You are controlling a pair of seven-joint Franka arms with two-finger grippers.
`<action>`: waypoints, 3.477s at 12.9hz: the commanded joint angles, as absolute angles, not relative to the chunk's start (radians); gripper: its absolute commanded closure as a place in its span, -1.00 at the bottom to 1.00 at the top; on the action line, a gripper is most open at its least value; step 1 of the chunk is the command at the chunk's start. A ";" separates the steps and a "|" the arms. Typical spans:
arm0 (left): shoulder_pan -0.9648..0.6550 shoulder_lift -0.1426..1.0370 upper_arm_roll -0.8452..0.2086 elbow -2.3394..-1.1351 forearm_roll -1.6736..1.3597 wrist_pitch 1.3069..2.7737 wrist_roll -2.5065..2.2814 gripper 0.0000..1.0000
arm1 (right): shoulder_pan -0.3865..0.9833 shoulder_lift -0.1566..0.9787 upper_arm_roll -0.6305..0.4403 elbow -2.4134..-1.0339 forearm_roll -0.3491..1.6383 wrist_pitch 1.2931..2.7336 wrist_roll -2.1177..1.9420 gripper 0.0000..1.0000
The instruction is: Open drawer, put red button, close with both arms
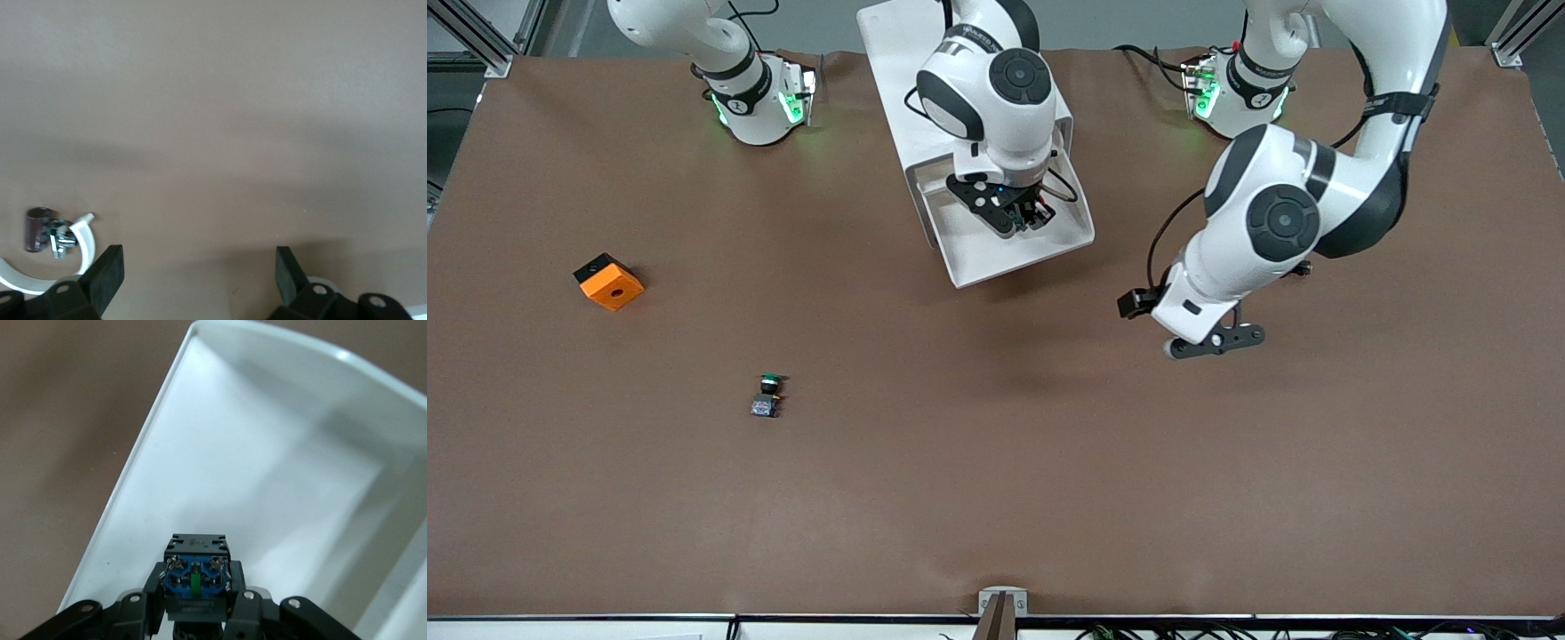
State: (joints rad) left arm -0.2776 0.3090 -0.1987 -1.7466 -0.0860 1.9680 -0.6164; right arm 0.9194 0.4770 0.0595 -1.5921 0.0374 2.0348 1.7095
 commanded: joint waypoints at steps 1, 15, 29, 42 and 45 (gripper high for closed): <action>-0.291 0.314 -0.230 -1.773 -0.100 2.017 -0.667 -1.00 | 0.942 0.506 0.049 -1.583 0.035 2.071 1.749 1.00; -0.431 0.445 -0.233 -1.779 -0.100 2.143 -0.857 -1.00 | 0.760 0.434 0.040 -1.368 -0.015 1.726 1.093 -1.00; -0.598 0.494 -0.376 -1.795 -0.133 2.145 -1.277 -1.00 | 0.128 0.305 0.038 -1.408 -0.055 1.614 0.129 -1.00; -0.453 0.489 -0.426 -1.709 -0.120 2.022 -1.397 -1.00 | -0.038 0.273 0.037 -1.379 -0.100 1.609 0.002 -1.00; -0.304 0.463 -0.425 -1.646 -0.024 1.996 -1.397 -1.00 | -0.052 0.270 0.041 -1.356 -0.091 1.519 0.008 -1.00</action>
State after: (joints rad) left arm -0.3790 0.4953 -0.4161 -1.6716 -0.0850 2.0339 -1.3928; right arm -0.0281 0.2877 0.0175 -1.3642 -0.0872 1.5730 -0.0085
